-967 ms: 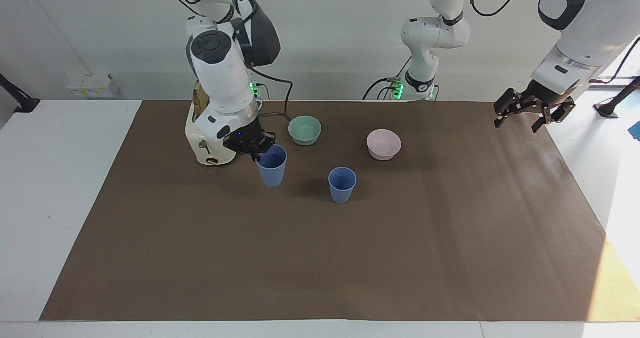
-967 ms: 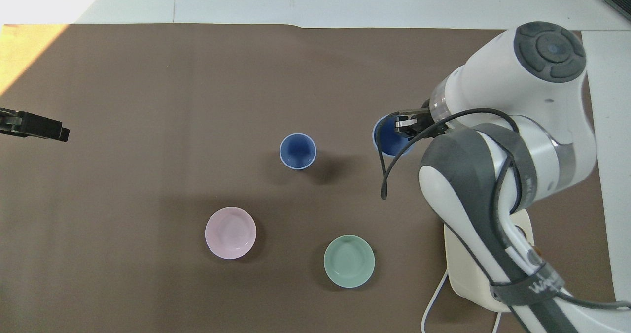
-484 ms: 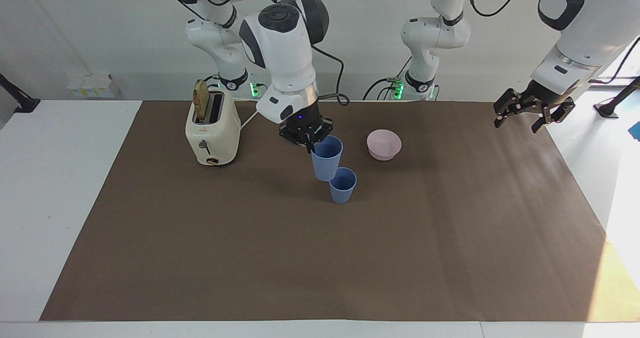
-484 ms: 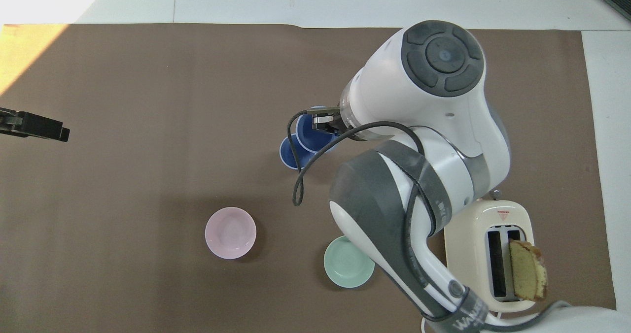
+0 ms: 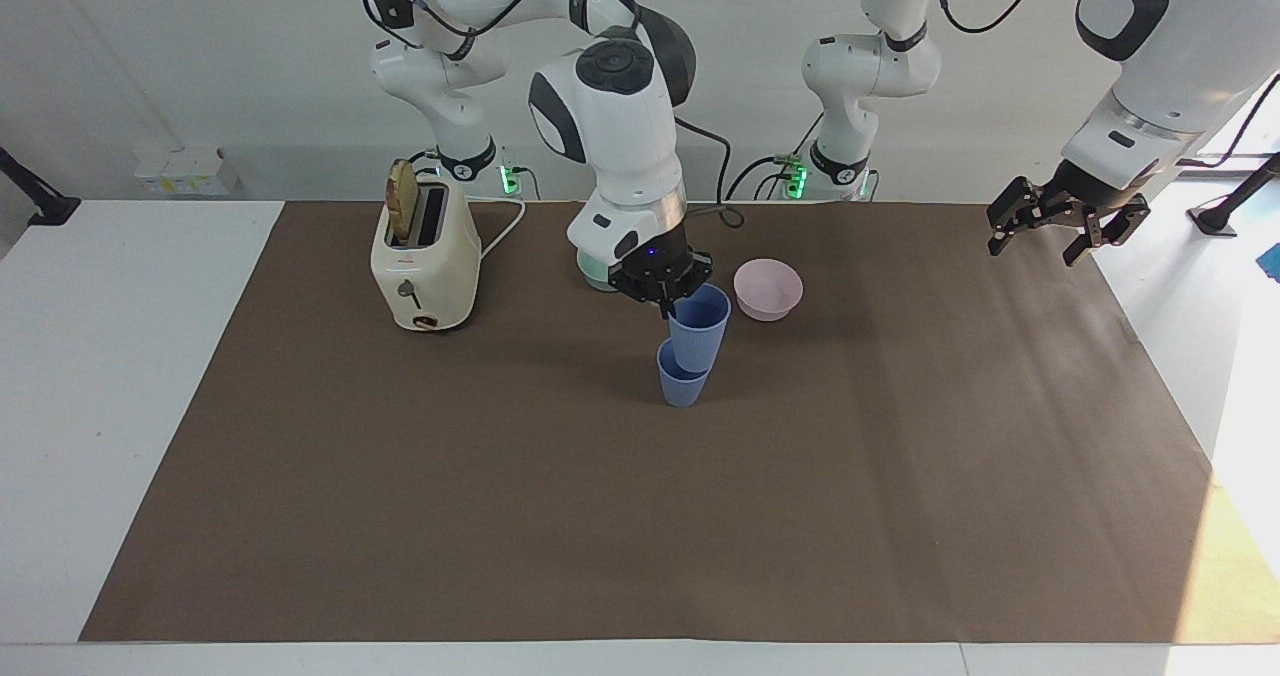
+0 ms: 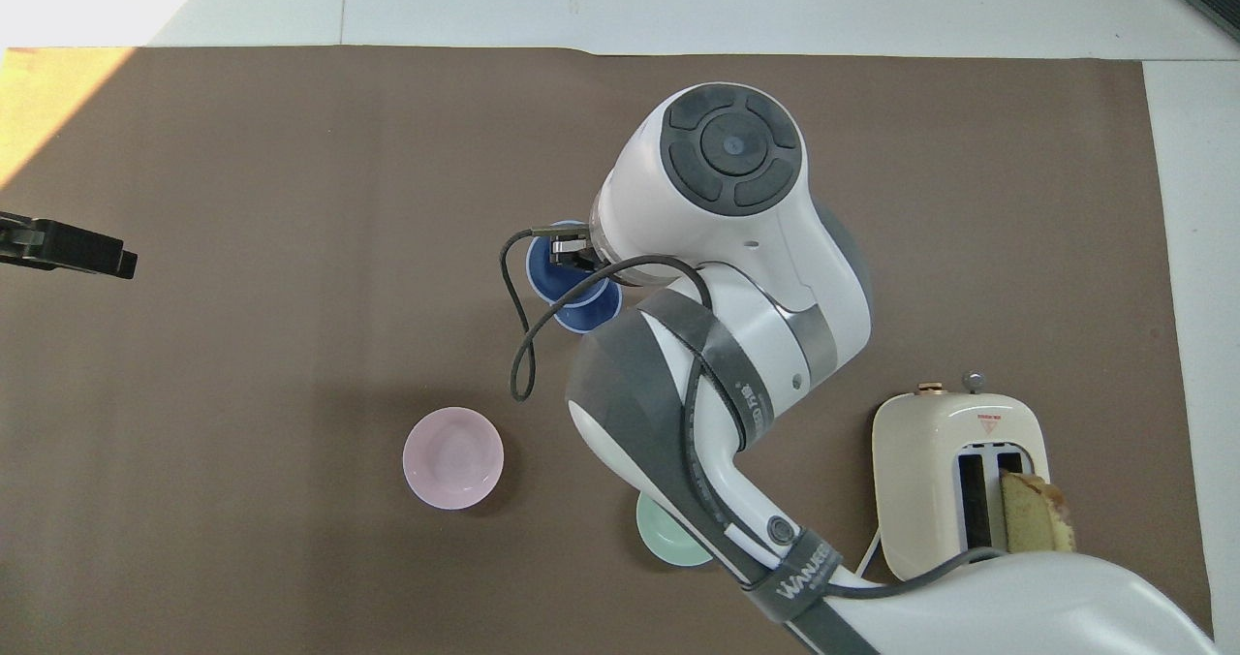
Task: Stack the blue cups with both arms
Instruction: 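Lower the held cup into the placed cup and open the right gripper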
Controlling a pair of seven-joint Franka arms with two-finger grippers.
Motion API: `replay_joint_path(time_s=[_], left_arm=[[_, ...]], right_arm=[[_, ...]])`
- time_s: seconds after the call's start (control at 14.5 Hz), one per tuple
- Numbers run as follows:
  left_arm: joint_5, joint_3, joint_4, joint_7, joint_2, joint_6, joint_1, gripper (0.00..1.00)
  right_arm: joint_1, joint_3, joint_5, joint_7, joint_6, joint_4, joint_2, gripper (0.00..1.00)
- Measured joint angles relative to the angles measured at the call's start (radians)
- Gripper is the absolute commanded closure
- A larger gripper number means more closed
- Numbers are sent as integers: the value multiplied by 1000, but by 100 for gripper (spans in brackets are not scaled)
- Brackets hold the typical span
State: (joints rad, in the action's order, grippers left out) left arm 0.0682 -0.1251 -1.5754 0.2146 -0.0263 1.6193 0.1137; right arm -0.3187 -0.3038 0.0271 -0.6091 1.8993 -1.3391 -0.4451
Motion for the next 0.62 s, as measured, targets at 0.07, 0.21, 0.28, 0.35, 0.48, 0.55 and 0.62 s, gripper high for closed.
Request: replay_joint_path(time_s=[0.07, 0.21, 0.28, 0.35, 0.48, 0.55, 0.62], left_arm=[[0, 0, 0, 0, 0, 0, 0, 0], [0, 0, 0, 0, 0, 0, 0, 0], [0, 0, 0, 0, 0, 0, 0, 0], [0, 0, 0, 0, 0, -1, 0, 0], [0, 0, 0, 0, 0, -1, 0, 0], [0, 0, 0, 0, 0, -1, 0, 0], [0, 0, 0, 0, 0, -1, 0, 0]], right_arm=[[0, 1, 1, 0, 2, -2, -10, 100], [2, 4, 1, 0, 2, -8, -16, 100], [3, 4, 1, 0, 2, -8, -15, 100], [3, 4, 1, 0, 1, -8, -14, 100], [2, 4, 1, 0, 0, -8, -14, 100], [2, 4, 1, 0, -2, -8, -14, 100], [-1, 4, 1, -4, -10, -8, -13, 100]])
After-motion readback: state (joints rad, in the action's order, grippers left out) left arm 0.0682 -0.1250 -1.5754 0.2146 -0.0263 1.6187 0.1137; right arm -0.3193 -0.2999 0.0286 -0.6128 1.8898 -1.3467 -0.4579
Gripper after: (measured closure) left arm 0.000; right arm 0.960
